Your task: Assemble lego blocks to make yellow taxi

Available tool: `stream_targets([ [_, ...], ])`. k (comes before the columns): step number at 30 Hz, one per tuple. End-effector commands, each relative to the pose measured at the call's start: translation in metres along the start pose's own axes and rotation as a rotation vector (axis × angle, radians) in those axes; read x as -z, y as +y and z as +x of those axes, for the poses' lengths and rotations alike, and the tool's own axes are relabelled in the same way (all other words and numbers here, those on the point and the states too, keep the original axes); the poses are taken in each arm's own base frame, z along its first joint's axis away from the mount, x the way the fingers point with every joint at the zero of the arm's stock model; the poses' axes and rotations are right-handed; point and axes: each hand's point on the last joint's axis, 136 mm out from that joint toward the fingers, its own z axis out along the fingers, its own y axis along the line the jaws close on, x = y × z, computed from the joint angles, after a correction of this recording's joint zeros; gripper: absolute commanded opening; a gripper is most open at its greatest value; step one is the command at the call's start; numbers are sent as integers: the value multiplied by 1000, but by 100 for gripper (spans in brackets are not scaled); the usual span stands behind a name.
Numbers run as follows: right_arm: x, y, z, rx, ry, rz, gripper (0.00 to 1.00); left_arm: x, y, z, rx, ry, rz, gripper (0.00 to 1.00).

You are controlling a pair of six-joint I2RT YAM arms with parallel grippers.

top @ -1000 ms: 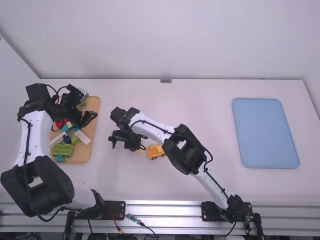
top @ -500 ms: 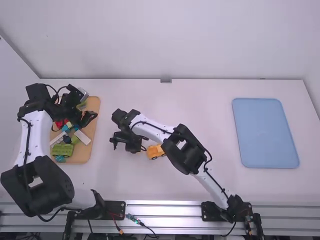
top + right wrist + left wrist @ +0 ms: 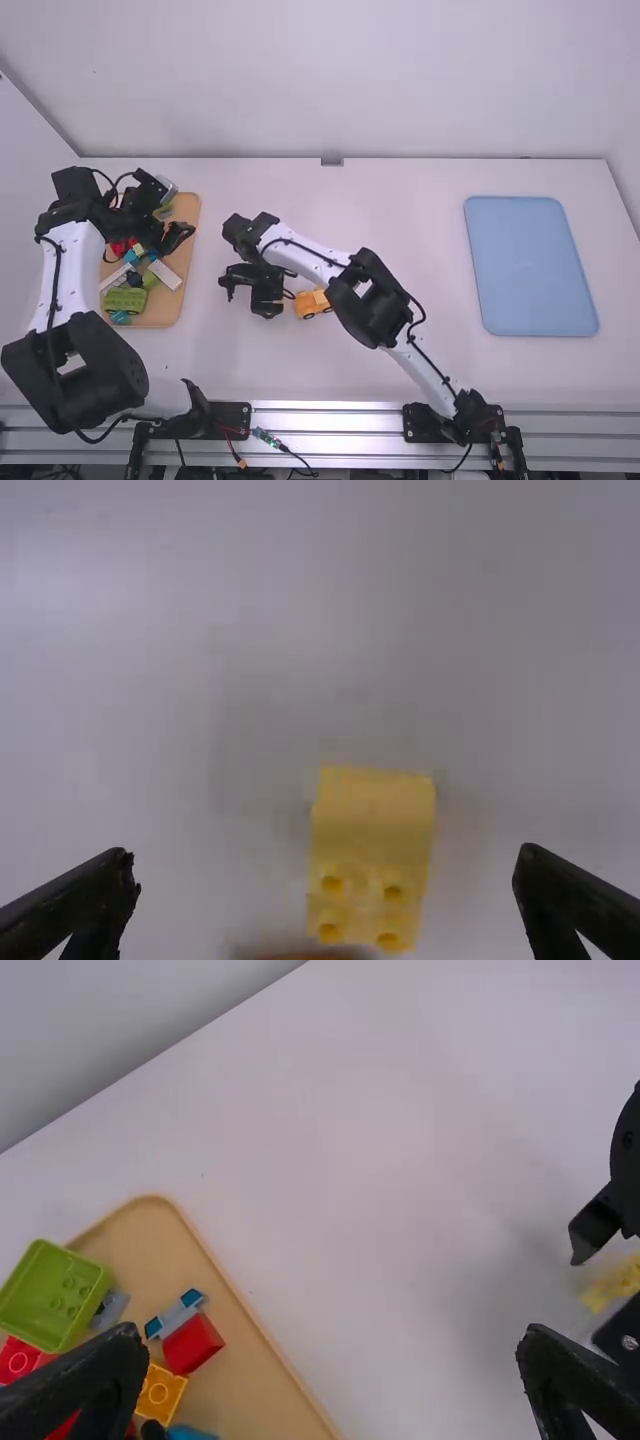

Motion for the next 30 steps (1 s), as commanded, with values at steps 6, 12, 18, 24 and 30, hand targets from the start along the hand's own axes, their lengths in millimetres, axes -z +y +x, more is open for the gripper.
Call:
stream_targets([
  [6, 68, -16, 5, 70, -237, -139, 99, 0, -12, -10, -15, -76, 62, 99],
  [12, 109, -35, 29, 86, -357, -150, 99, 0, -21, -14, -69, -119, 105, 99],
  [18, 127, -79, 53, -17, -372, -27, 99, -6, -29, -15, -79, -119, 126, 99],
  [24, 138, -97, 64, -74, -378, 33, 99, -13, -33, -18, -102, -122, 134, 99],
  [30, 153, -97, 73, -95, -395, 45, 99, -17, -34, -16, -107, -131, 133, 99],
])
